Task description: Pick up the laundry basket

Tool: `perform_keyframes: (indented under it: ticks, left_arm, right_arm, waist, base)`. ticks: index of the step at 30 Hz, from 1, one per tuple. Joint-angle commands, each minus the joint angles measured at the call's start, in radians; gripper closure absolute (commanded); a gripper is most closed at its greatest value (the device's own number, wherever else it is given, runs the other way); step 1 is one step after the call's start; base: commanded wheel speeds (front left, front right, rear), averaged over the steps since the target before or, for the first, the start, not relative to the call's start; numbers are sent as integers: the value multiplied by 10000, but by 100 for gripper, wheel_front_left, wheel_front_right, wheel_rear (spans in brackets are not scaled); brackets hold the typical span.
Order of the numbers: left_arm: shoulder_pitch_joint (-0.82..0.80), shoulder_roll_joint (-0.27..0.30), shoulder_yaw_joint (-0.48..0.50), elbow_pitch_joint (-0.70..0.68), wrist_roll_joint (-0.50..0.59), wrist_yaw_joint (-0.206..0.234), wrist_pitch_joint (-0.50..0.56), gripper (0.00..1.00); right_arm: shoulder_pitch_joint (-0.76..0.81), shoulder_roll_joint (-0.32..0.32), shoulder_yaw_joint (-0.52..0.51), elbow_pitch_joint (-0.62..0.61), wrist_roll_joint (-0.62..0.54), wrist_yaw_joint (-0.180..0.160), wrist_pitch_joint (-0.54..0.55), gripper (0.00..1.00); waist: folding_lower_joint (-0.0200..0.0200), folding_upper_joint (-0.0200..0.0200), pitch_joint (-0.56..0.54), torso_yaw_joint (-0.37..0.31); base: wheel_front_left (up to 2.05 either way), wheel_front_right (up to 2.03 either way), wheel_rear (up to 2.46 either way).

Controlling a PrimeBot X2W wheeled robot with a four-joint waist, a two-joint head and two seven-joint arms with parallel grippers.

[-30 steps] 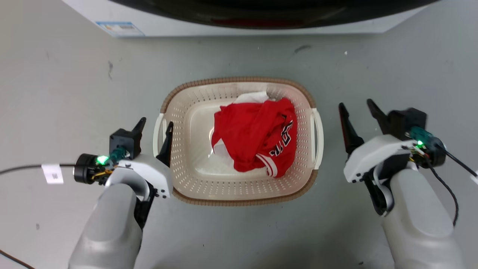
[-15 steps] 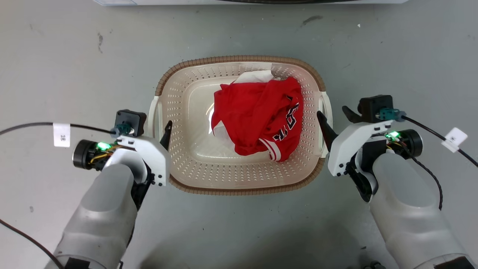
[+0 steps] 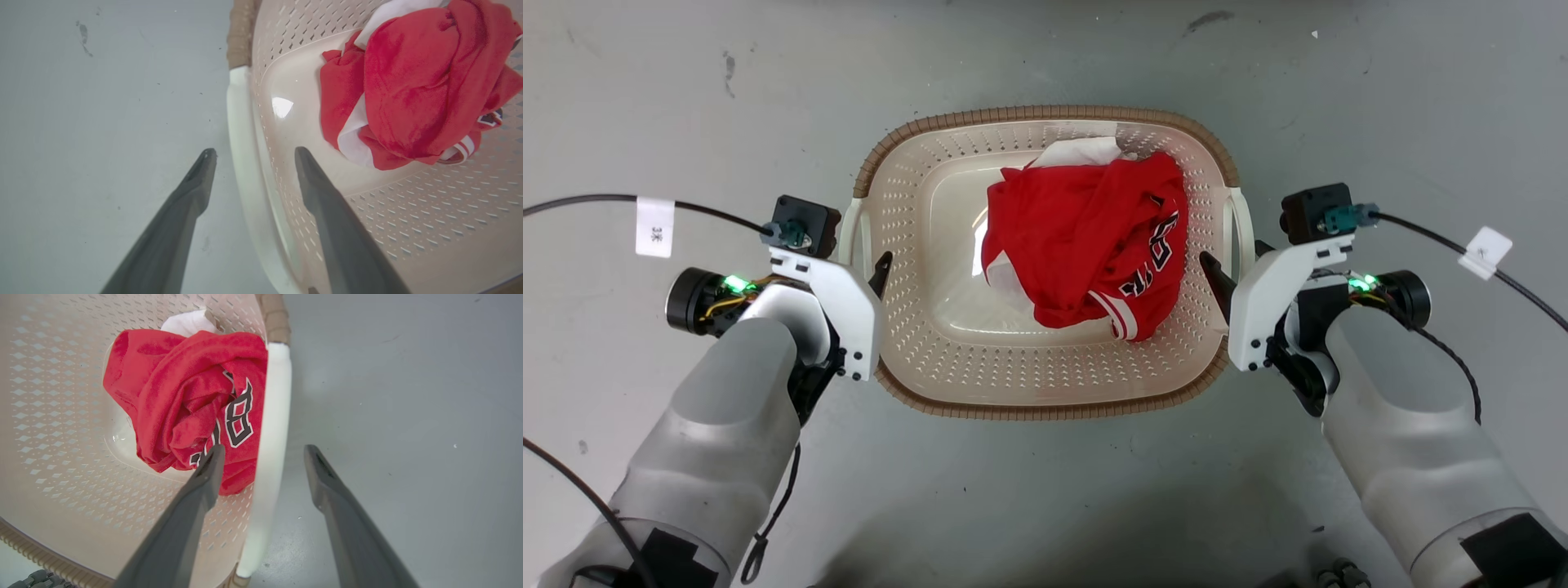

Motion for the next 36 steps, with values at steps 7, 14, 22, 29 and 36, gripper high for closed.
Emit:
perform_keyframes:
  ticks: [7, 14, 22, 29, 36]
  left_arm:
    - [-400, 392, -1146, -369, -940, -10, 494, 0]
    - [-659, 557, -2048, -471, -1679, -11, 575, 0]
    - [-883, 629, -2744, -397, -2263, -11, 412, 0]
    - [-987, 585, -3260, -394, -2938, -11, 349, 100]
    - [-1082, 735, -3849, -464, -3466, -13, 267, 100]
  right_arm:
    - [-721, -7, 466, 536, 433, -3, 379, 0]
    - [-1059, -7, 716, 1024, 713, -3, 467, 0]
    - [-1250, -7, 921, 1273, 924, -3, 339, 0]
    - [-1370, -7, 1173, 1414, 1158, -3, 312, 79]
    - [-1519, -20, 1278, 1606, 1059, 13, 113, 100]
  waist:
    - [-1, 0, 255, 38]
    - [-1, 0, 441, 149]
    - [-1, 0, 586, 217]
    - [-1, 0, 671, 253]
    - [-1, 0, 676, 259]
  base:
    - [0, 0, 0]
    - [0, 0, 0]
    - [0, 0, 0]
    - [0, 0, 0]
    - [0, 0, 0]
